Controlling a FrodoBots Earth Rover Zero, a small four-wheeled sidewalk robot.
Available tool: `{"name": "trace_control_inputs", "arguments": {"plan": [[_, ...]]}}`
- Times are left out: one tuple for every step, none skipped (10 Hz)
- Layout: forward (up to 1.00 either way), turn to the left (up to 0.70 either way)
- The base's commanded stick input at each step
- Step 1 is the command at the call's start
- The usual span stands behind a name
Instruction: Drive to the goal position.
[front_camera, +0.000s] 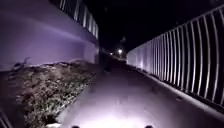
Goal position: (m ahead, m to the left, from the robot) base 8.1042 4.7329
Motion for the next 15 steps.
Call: {"name": "trace_control_inputs", "arguments": {"plan": [[0.70, 0.00], [0.70, 0.00], [0.70, 0.00], [0.70, 0.00], [0.70, 0.00], [0.70, 0.00], [0.70, 0.00], [0.70, 0.00], [0.70, 0.00], [0.70, 0.00], [0.70, 0.00], [0.70, 0.00], [0.70, 0.00], [0.70, 0.00], [0.70, 0.00]]}}
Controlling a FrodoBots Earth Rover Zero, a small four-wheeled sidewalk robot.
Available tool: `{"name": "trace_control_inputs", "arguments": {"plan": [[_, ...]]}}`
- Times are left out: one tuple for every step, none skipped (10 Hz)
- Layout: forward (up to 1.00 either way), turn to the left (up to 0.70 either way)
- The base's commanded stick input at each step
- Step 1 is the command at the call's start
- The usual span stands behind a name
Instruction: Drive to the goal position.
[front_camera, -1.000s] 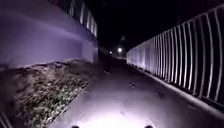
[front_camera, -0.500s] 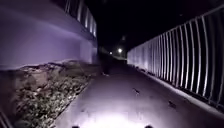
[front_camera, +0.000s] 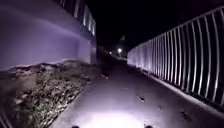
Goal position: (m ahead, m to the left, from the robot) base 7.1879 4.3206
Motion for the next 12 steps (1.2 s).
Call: {"name": "trace_control_inputs", "arguments": {"plan": [[0.70, 0.00], [0.70, 0.00], [0.70, 0.00], [0.70, 0.00], [0.70, 0.00], [0.70, -0.02], [0.70, -0.08], [0.70, -0.15], [0.70, -0.21], [0.70, -0.28], [0.70, -0.32], [0.70, -0.31]]}}
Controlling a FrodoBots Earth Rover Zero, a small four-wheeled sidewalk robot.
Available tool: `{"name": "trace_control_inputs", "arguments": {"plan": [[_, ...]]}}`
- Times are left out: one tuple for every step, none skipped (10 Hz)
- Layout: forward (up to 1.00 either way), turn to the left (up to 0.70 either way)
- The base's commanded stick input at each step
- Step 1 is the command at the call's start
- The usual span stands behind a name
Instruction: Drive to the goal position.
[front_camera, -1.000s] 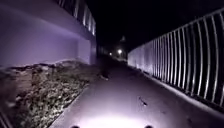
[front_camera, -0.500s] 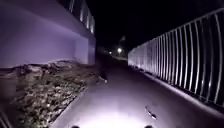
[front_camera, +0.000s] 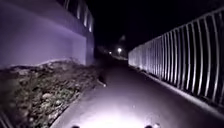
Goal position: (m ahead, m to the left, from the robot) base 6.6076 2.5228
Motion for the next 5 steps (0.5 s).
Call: {"name": "trace_control_inputs", "arguments": {"plan": [[0.70, -0.20], [0.70, -0.08], [0.70, 0.00], [0.70, 0.00], [0.70, 0.00]]}}
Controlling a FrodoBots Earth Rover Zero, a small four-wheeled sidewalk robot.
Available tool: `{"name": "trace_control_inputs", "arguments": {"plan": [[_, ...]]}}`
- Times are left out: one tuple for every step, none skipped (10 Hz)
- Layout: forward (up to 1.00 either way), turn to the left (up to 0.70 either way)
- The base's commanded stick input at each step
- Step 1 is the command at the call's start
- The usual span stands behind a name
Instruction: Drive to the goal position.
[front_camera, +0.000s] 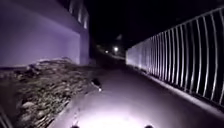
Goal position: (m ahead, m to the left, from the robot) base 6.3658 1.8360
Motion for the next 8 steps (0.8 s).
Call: {"name": "trace_control_inputs", "arguments": {"plan": [[0.70, 0.00], [0.70, 0.00], [0.70, 0.00], [0.70, 0.00], [0.70, 0.00], [0.70, 0.00], [0.70, 0.00], [0.70, 0.00]]}}
